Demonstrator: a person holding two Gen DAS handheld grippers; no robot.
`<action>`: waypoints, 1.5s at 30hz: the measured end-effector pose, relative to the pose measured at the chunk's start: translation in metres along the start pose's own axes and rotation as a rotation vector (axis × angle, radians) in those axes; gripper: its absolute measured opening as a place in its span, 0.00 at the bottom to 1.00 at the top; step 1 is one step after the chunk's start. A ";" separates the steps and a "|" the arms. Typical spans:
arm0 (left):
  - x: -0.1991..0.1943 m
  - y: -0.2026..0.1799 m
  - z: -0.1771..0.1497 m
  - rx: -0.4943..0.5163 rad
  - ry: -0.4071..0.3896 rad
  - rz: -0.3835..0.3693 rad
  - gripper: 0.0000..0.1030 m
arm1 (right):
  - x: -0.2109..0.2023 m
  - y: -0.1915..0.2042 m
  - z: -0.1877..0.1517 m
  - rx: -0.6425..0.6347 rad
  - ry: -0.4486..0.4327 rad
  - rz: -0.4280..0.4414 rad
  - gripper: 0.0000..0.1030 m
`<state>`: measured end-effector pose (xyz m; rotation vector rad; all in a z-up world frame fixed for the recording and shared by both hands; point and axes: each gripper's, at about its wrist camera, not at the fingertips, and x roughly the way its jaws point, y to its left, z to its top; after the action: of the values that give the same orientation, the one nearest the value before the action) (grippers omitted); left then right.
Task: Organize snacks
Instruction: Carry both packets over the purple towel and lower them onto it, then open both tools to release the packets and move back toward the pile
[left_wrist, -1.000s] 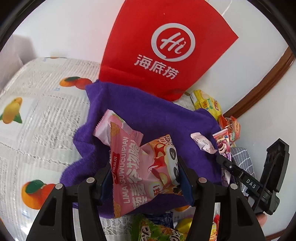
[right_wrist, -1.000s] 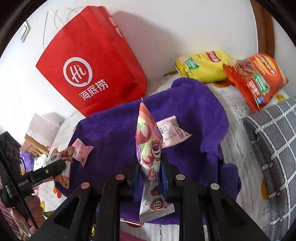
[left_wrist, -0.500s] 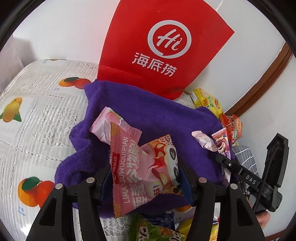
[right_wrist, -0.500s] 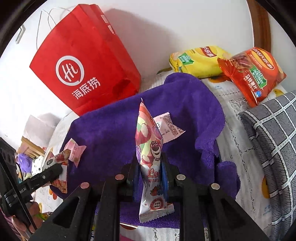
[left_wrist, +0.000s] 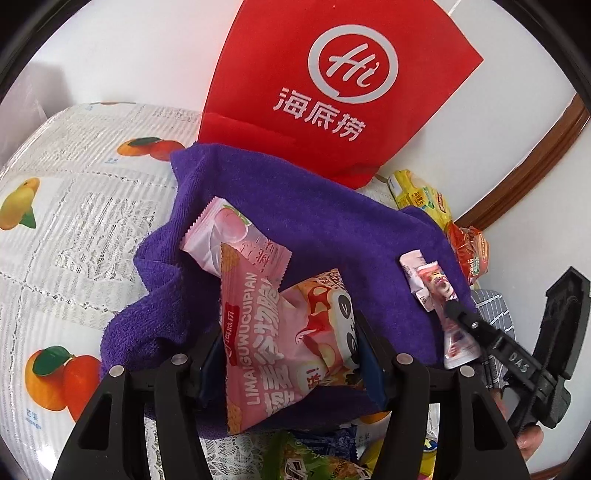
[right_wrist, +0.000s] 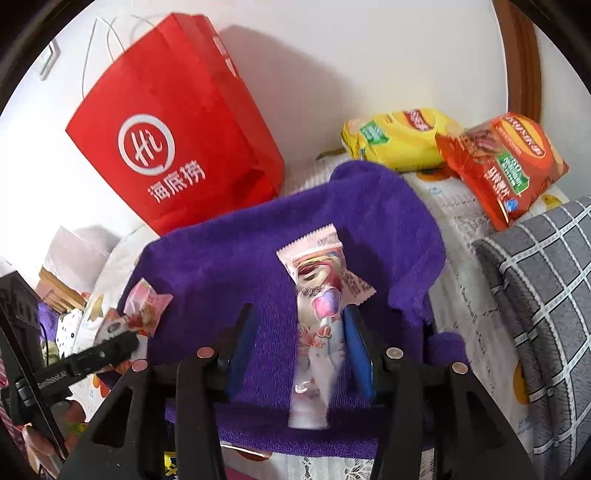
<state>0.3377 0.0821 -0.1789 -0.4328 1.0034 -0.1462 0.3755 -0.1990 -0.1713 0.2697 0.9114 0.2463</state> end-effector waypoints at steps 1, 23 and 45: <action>0.001 -0.001 0.000 0.004 0.003 0.006 0.58 | -0.001 -0.001 0.000 0.004 -0.004 0.008 0.47; -0.027 -0.013 -0.003 0.072 -0.084 -0.026 0.78 | -0.049 0.030 -0.036 -0.084 -0.022 0.181 0.56; -0.068 -0.016 -0.018 0.087 -0.131 -0.134 0.78 | -0.135 0.036 -0.186 0.017 0.027 -0.054 0.30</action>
<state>0.2868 0.0841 -0.1274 -0.4249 0.8367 -0.2773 0.1433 -0.1858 -0.1676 0.2579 0.9465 0.1924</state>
